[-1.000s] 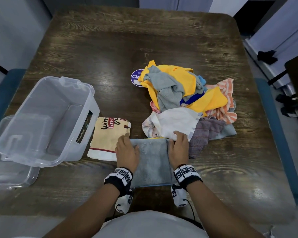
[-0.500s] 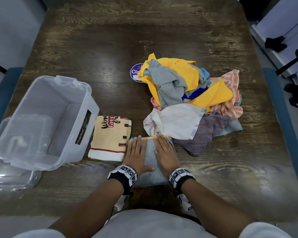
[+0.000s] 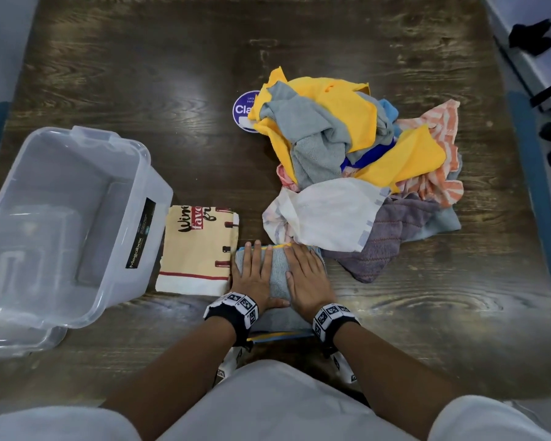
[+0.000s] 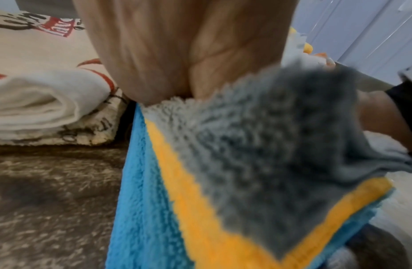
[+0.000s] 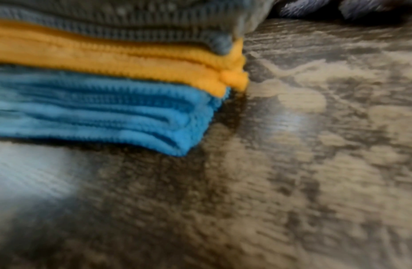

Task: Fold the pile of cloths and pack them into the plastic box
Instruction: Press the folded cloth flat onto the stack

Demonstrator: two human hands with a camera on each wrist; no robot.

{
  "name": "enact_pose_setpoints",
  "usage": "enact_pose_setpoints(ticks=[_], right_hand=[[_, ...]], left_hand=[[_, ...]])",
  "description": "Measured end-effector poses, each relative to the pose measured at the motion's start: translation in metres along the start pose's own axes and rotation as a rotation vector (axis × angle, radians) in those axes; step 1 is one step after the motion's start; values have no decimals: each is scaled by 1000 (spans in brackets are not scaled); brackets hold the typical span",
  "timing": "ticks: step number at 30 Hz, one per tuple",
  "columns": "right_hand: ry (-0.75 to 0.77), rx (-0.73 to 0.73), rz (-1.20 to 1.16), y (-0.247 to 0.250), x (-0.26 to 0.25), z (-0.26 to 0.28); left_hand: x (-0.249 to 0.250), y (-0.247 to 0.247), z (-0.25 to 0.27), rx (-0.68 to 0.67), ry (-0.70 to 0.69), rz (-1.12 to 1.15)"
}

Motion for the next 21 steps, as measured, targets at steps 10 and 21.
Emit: enact_pose_setpoints(ticks=[10,21], right_hand=[[1,-73,-13,17,-9,-4],[-96,4,54,125,3,-100]], left_hand=[[4,2,9,-165,63,-43],[6,6,5,-220,78,-39]])
Point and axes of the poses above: each hand's wrist, its own z-axis away from the middle knuckle, its own y-axis out of the back of the hand, x = y × z, the point moved 9 cm from there along -z, towards the middle knuckle, and after that the axes turned 3 degrees about -y, right-handed, at the moved point
